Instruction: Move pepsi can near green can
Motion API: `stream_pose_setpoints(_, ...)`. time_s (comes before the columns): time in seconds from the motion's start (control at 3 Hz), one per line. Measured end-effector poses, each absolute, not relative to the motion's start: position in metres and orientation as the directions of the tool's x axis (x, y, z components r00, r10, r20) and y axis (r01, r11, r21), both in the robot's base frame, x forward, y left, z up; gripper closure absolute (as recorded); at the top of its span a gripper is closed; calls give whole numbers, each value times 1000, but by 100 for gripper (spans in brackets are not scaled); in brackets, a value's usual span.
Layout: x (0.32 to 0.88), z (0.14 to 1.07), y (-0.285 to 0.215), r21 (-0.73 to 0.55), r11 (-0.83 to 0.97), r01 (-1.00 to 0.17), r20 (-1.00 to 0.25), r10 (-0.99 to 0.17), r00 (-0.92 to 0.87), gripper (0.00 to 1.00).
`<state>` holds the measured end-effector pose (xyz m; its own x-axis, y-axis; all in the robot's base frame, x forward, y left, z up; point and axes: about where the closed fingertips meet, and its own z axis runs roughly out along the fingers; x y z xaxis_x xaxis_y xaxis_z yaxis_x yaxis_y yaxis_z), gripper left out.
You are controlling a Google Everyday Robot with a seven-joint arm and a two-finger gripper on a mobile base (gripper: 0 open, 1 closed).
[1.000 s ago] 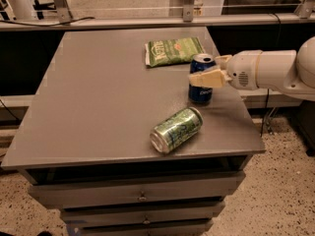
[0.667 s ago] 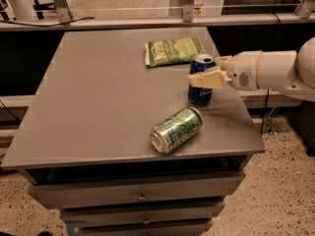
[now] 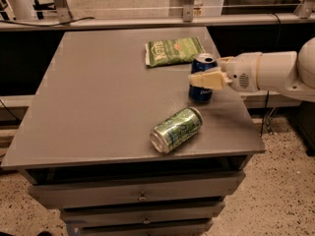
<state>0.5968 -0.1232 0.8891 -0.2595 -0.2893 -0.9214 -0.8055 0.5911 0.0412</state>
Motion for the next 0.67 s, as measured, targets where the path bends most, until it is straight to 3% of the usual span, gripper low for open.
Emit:
stream_pose_setpoints(0.33,595,888,-123,49,590,-806,-920,-288,-266,0)
stream_pose_setpoints(0.67,593,889,-122,50,591,-805,-920,-287,-268,0)
